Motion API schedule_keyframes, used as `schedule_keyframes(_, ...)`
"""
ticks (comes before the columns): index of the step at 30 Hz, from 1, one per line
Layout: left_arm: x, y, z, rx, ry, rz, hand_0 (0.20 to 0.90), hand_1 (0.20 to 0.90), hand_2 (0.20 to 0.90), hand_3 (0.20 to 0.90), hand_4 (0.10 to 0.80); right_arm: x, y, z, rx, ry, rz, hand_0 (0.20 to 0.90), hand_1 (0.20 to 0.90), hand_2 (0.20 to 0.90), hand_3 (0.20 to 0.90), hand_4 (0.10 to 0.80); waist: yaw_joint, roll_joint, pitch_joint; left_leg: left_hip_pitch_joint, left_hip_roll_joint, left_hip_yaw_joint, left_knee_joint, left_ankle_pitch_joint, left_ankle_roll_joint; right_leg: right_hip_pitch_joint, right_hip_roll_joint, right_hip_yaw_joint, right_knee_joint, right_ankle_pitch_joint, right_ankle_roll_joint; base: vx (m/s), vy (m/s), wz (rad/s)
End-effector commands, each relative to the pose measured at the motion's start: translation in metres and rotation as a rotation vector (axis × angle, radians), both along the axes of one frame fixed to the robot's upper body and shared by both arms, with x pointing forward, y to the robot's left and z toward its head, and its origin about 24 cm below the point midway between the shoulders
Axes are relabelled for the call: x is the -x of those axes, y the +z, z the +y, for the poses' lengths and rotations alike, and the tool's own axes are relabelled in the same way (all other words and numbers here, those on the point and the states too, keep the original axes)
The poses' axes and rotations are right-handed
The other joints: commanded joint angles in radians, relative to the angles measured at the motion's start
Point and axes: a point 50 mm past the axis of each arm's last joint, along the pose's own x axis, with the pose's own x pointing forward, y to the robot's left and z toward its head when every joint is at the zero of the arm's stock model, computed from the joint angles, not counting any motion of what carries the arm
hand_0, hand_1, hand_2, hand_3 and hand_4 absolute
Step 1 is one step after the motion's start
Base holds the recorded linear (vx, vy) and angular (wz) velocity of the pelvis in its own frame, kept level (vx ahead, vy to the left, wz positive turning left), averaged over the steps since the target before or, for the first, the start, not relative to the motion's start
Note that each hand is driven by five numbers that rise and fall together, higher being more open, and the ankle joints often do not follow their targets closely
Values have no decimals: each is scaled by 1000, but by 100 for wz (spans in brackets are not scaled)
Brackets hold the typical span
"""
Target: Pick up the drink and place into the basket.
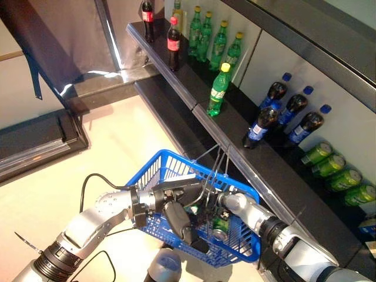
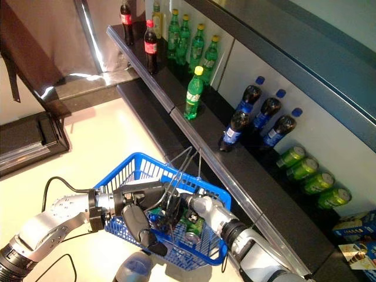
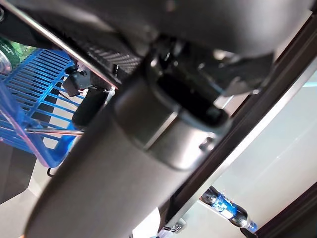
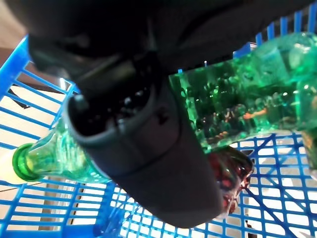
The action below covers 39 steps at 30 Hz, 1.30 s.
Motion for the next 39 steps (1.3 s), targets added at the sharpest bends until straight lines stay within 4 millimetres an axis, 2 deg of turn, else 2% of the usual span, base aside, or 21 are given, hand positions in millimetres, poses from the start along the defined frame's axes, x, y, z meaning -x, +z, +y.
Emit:
schedule_keyframes(1, 49, 135, -54, 710, -499, -577, 300, 300, 300, 200, 100, -2, 4, 20, -10, 51, -38, 900, 900, 900, 900, 800, 2, -13, -236, 44, 26, 80, -4, -67, 10, -22, -10, 54, 8, 38, -25, 0, 0, 0)
schedule_keyframes(12, 42, 134, -51, 689, -417, -581, 300, 300, 300, 200, 100, -7, 10, 15, -54, 4, -61, 900, 900, 900, 900, 800, -7, -13, -236, 46, 30, 91, -4, -69, 9, -24, -11, 60, 6, 41, -23, 0, 0, 0)
schedule_keyframes(17, 36, 132, -44, 676, -327, -603, 300, 300, 300, 200, 100, -9, 15, 8, -93, -40, -85, 900, 900, 900, 900, 800, -12, -12, -232, 47, 30, 95, -4, -68, 10, -25, -13, 60, 7, 42, -22, 0, 0, 0)
schedule_keyframes(20, 28, 132, -32, 696, -197, -625, 300, 300, 300, 200, 100, -6, 16, 1, -131, -76, -103, 900, 900, 900, 900, 800, -19, -10, -232, 47, 32, 100, -4, -70, 11, -27, -15, 63, 7, 42, -19, 0, 0, 0)
schedule_keyframes(25, 21, 127, -16, 710, -84, -644, 300, 300, 300, 200, 100, -4, 25, -3, -184, -105, -144, 900, 900, 900, 900, 800, -27, -11, -222, 48, 37, 106, -4, -70, 9, -29, -16, 67, 6, 43, -19, -4, 1, -1)
schedule_keyframes(39, 5, 116, 3, 683, 198, -687, 300, 300, 300, 200, 100, -1, 59, -8, -356, -151, -273, 900, 900, 900, 900, 800, -74, -9, -207, 48, 46, 137, -4, -74, 12, -45, -15, 104, 4, 47, -16, -27, 11, -10)
